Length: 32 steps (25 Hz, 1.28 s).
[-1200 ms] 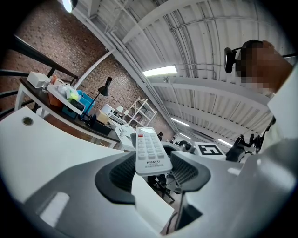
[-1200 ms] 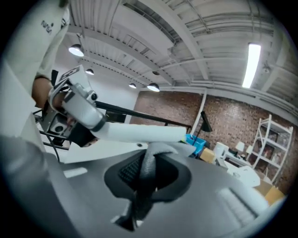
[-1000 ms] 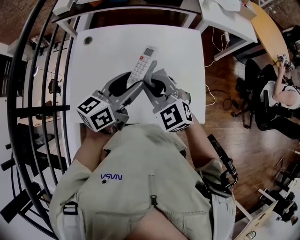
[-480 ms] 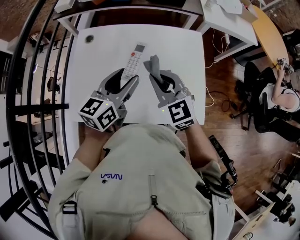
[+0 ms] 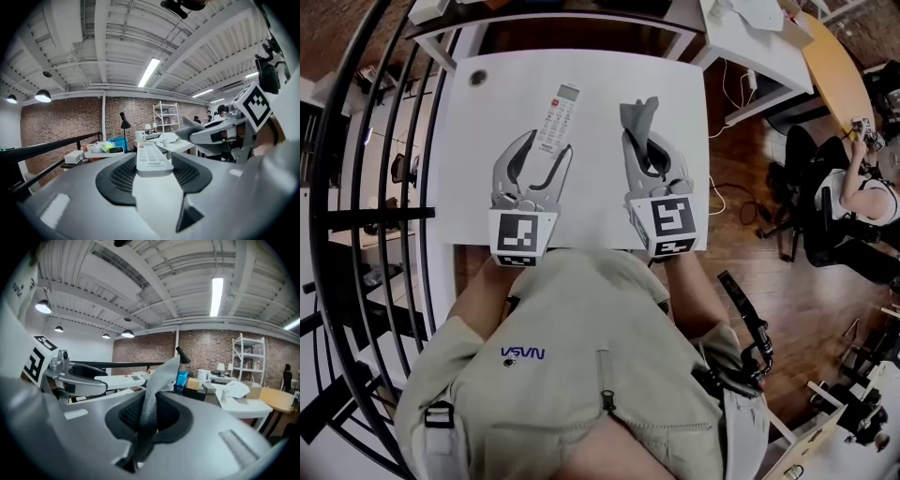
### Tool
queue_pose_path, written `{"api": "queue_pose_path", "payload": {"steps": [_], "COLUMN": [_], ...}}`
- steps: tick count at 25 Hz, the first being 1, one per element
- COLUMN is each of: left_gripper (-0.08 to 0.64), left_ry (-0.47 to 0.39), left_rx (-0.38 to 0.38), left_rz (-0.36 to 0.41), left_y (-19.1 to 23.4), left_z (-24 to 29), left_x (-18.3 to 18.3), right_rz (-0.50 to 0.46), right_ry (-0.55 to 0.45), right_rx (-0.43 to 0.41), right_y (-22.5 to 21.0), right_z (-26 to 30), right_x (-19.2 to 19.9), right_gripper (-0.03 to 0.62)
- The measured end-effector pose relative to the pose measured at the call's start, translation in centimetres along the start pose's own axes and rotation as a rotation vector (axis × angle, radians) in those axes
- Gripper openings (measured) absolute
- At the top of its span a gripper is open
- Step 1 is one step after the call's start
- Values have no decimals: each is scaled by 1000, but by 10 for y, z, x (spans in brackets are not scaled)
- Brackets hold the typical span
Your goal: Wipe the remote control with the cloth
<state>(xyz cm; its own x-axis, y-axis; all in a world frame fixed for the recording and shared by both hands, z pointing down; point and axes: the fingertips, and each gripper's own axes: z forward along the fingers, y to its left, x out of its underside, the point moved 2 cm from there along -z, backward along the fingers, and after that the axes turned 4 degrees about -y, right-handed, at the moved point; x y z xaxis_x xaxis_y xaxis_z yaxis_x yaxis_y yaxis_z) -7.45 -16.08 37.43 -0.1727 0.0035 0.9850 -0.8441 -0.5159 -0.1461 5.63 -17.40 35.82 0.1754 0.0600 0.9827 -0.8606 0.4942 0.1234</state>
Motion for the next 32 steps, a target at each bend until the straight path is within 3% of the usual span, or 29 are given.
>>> {"api": "queue_pose_path", "payload": {"steps": [5, 9, 18, 32], "left_gripper": [241, 239, 239, 239], "left_ry": [12, 61, 86, 171], "left_rx": [-16, -7, 3, 36], "left_rz": [-8, -17, -12, 11], "left_y": [2, 1, -1, -9], "left_z": [3, 8, 21, 80], "left_x": [9, 32, 48, 103], "right_rz": [29, 42, 53, 65], "right_ry": [11, 35, 84, 207], "right_rx": [43, 39, 37, 43], "right_y": [-1, 3, 4, -7], "right_z": [-5, -2, 3, 30], "right_x": [12, 22, 47, 113], "right_gripper": [23, 23, 23, 23]}}
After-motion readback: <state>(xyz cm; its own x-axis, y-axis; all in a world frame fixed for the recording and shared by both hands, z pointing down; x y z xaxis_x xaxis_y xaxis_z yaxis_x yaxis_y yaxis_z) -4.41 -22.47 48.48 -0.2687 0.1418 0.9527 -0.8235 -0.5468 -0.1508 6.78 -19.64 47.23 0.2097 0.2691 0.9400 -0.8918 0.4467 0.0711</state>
